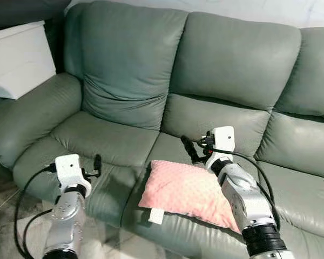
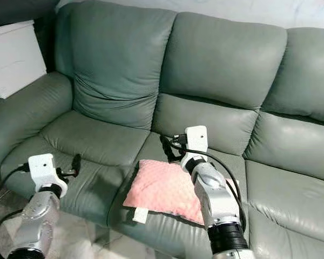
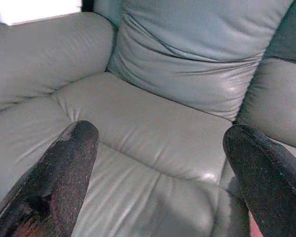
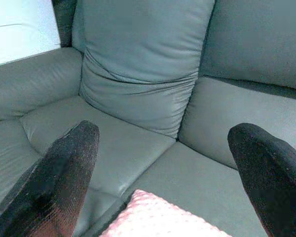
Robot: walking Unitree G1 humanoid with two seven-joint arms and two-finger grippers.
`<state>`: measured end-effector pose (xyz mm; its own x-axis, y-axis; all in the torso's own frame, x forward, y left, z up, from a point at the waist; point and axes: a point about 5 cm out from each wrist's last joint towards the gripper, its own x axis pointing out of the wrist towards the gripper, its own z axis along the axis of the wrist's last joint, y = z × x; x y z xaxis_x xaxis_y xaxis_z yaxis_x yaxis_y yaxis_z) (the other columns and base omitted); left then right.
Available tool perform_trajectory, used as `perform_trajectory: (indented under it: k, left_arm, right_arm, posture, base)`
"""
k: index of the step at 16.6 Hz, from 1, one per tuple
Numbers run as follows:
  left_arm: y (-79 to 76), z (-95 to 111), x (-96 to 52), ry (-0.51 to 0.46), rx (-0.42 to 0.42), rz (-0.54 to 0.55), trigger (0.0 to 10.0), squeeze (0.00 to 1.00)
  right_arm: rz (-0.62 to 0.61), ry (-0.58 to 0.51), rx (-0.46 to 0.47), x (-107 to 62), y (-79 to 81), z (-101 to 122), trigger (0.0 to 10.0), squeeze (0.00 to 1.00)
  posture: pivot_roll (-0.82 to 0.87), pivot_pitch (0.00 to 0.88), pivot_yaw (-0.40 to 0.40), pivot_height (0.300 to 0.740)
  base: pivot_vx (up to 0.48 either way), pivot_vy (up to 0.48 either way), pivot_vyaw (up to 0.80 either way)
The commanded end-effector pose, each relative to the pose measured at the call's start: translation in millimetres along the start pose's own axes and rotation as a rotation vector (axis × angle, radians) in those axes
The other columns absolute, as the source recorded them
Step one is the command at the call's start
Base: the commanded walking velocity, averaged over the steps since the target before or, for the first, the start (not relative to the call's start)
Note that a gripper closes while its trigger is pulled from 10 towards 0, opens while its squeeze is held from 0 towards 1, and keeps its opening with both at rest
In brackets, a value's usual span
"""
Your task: Move the pillow to the sofa
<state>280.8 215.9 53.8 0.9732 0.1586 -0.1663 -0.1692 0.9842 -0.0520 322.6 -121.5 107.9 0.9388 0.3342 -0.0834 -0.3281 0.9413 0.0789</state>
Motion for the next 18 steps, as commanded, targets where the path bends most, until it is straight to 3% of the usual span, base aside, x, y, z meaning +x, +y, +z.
perform_trajectory:
  k: [1,4,8,10,11,14,18]
  left_arm:
    - [0.0,5,2.8,-0.006,0.022,-0.006,10.0,0.0]
    - [-0.5,10,9.3,-0.004,0.024,-0.012,10.0,0.0]
    - [-13.2,14,17.3,0.01,-0.014,-0.056,10.0,0.0]
    - [-15.8,16,20.7,0.02,0.005,-0.013,10.0,0.0]
    - [-17.9,18,21.0,-0.016,-0.039,-0.093,10.0,0.0]
    - [-13.5,12,20.8,0.024,-0.039,-0.038,10.0,0.0]
    - [-22.8,11,21.8,0.015,-0.05,-0.044,10.0,0.0]
  right_arm:
    - [-0.02,-0.009,-0.006,-1.1,-2.0,0,10.0,0.0]
    - [-0.025,-0.009,-0.003,-4.1,2.0,-4,10.0,0.0]
    - [-0.024,-0.034,-0.024,-0.1,6.3,0,10.0,0.0]
    - [-0.011,-0.028,-0.028,1.5,8.2,-1,10.0,0.0]
    - [0.0,-0.028,-0.042,2.2,9.5,-1,10.0,0.0]
    - [0.0,-0.033,-0.041,3.9,8.5,0,10.0,0.0]
    - [0.021,-0.043,-0.025,6.1,10.9,2,10.0,0.0]
  posture:
    - [-0.06,0.0,-0.012,0.74]
    - [-0.1,0.0,0.017,0.74]
    - [-0.14,0.0,0.036,0.74]
    - [-0.13,0.0,0.03,0.74]
    - [-0.13,0.0,0.028,0.74]
    - [-0.13,0.0,0.02,0.74]
    - [-0.14,0.0,0.007,0.74]
  base:
    - [0.0,0.0,0.8]
    - [0.0,0.0,0.8]
    - [0.0,0.0,0.8]
    - [0.0,0.0,0.8]
    - [0.0,0.0,0.8]
    - [0.0,0.0,0.8]
    - [0.0,0.0,0.77]
